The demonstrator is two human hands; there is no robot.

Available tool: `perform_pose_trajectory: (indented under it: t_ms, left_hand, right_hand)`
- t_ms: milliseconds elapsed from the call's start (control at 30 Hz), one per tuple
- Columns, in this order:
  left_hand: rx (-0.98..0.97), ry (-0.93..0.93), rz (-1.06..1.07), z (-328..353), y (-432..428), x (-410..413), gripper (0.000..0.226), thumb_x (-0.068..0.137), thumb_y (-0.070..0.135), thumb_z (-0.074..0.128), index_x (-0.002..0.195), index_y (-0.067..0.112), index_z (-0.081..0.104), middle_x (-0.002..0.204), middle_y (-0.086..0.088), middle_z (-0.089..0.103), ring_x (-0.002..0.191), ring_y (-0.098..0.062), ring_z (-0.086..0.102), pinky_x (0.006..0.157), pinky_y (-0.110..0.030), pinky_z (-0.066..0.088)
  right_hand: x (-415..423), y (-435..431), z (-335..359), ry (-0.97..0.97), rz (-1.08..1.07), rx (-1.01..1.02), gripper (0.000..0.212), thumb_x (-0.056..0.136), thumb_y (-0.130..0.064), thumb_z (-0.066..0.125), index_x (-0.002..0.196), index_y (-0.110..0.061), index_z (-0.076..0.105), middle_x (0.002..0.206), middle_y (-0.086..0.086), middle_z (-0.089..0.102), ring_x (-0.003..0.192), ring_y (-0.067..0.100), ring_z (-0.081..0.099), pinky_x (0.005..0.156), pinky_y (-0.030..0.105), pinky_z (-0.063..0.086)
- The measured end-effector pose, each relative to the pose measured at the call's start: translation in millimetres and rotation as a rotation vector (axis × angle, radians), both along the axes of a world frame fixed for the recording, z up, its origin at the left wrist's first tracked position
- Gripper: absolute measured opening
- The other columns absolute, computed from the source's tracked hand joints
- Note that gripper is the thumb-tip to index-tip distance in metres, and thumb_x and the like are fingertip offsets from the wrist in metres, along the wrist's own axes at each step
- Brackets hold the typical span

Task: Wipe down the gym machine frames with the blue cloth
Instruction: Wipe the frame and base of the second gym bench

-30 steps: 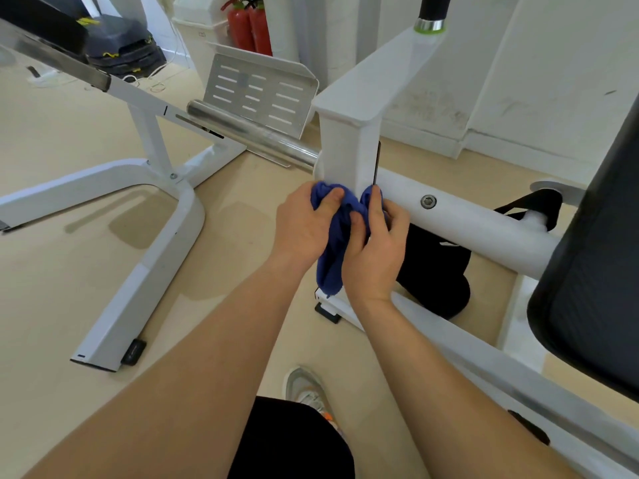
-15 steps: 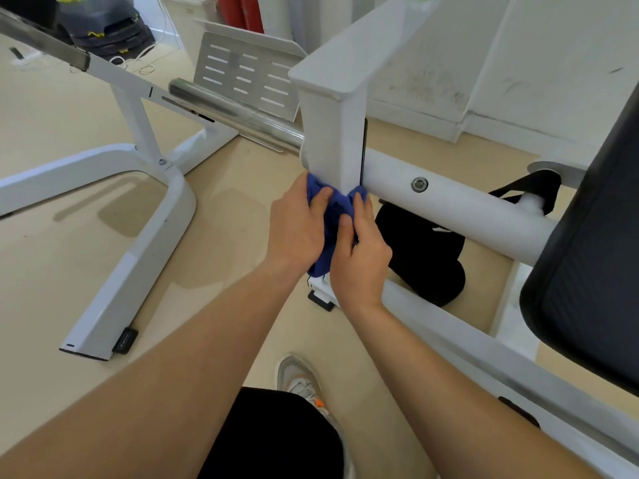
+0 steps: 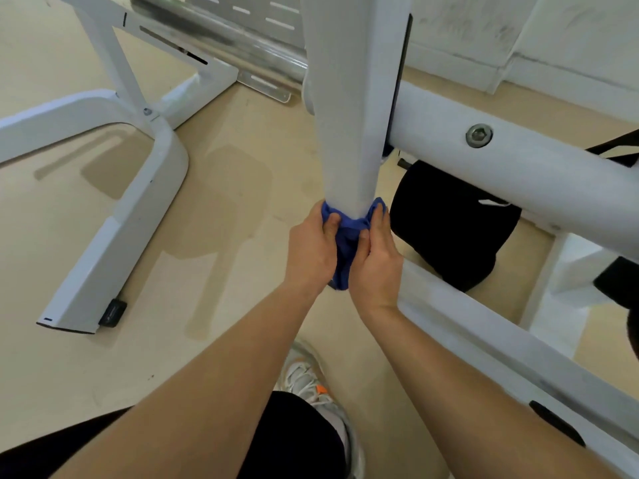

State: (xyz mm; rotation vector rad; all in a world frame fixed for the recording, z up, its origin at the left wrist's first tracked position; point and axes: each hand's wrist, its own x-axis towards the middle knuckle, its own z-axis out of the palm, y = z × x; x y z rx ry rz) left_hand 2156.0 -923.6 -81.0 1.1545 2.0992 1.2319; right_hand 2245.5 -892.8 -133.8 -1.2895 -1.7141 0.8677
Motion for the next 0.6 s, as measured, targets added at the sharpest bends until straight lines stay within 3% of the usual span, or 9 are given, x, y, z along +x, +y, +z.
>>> perform_pose_trajectory:
  t_ms: [133,167,233,267,300,433,600]
  left_hand:
    - [-0.106,-0.035,-0.045,-27.1,0.3,-7.1,0.015,0.105,0.019,0.042,0.095,0.022,0.054,0.079,0.013,0.061,0.069,0.001,0.055,0.056,-0.009,0.037]
    - [-0.140,-0.028,-0.073,-29.2,0.6,-10.1,0.015,0.105,0.020,0.042,0.096,0.022,0.054,0.080,0.010,0.061,0.070,-0.003,0.056,0.055,-0.010,0.037]
    - [-0.214,-0.029,-0.119,-30.0,-0.3,-14.9,0.017,0.104,0.020,0.043,0.094,0.021,0.056,0.082,0.006,0.062,0.072,-0.008,0.056,0.057,-0.011,0.037]
    - [-0.228,-0.043,-0.122,-27.8,-1.9,-15.7,0.019,0.104,0.019,0.043,0.092,0.020,0.057,0.081,0.007,0.062,0.072,-0.009,0.055,0.058,-0.014,0.038]
    - [-0.216,-0.051,-0.114,-23.5,-3.0,-14.9,0.020,0.103,0.018,0.043,0.090,0.019,0.058,0.078,0.008,0.062,0.071,-0.010,0.055,0.058,-0.015,0.037]
    - [-0.068,-0.011,-0.037,3.1,-5.1,-9.3,0.022,0.102,0.018,0.045,0.097,0.017,0.066,0.080,0.009,0.066,0.071,-0.002,0.059,0.058,-0.007,0.037]
    - [-0.005,-0.010,-0.015,13.5,-3.6,-7.9,0.021,0.103,0.017,0.044,0.093,0.012,0.062,0.078,0.007,0.065,0.068,0.000,0.056,0.059,-0.007,0.038]
  right_hand:
    - [4.3,-4.4,-14.7,-0.054,0.005,-0.116,0.048,0.105,-0.013,0.039,0.153,-0.012,0.033,0.154,0.007,0.042,0.135,0.026,0.048,0.109,0.035,0.041]
    - [5.3,-3.6,-12.9,-0.060,-0.001,-0.132,0.047,0.105,-0.013,0.040,0.152,-0.013,0.036,0.150,0.009,0.047,0.130,0.025,0.053,0.105,0.034,0.044]
    - [8.1,-1.7,-2.7,-0.019,-0.011,-0.190,0.040,0.106,-0.015,0.041,0.146,-0.011,0.046,0.134,0.012,0.062,0.107,0.008,0.065,0.087,0.013,0.046]
    - [10.7,-0.8,5.1,-0.007,-0.008,-0.218,0.037,0.106,-0.017,0.042,0.141,-0.011,0.052,0.123,0.010,0.067,0.091,-0.003,0.064,0.075,0.004,0.042]
    - [12.9,0.0,14.7,-0.017,-0.002,-0.208,0.035,0.105,-0.018,0.043,0.138,-0.013,0.055,0.115,0.006,0.069,0.081,-0.003,0.062,0.068,0.001,0.038]
    - [19.1,-6.6,48.2,-0.029,0.014,-0.054,0.034,0.102,-0.017,0.050,0.134,-0.014,0.060,0.090,-0.009,0.062,0.074,0.004,0.052,0.064,0.006,0.037]
    - [10.2,-17.5,43.5,-0.018,-0.051,-0.003,0.036,0.101,-0.020,0.054,0.136,-0.016,0.058,0.098,0.001,0.071,0.077,0.010,0.058,0.069,0.015,0.039]
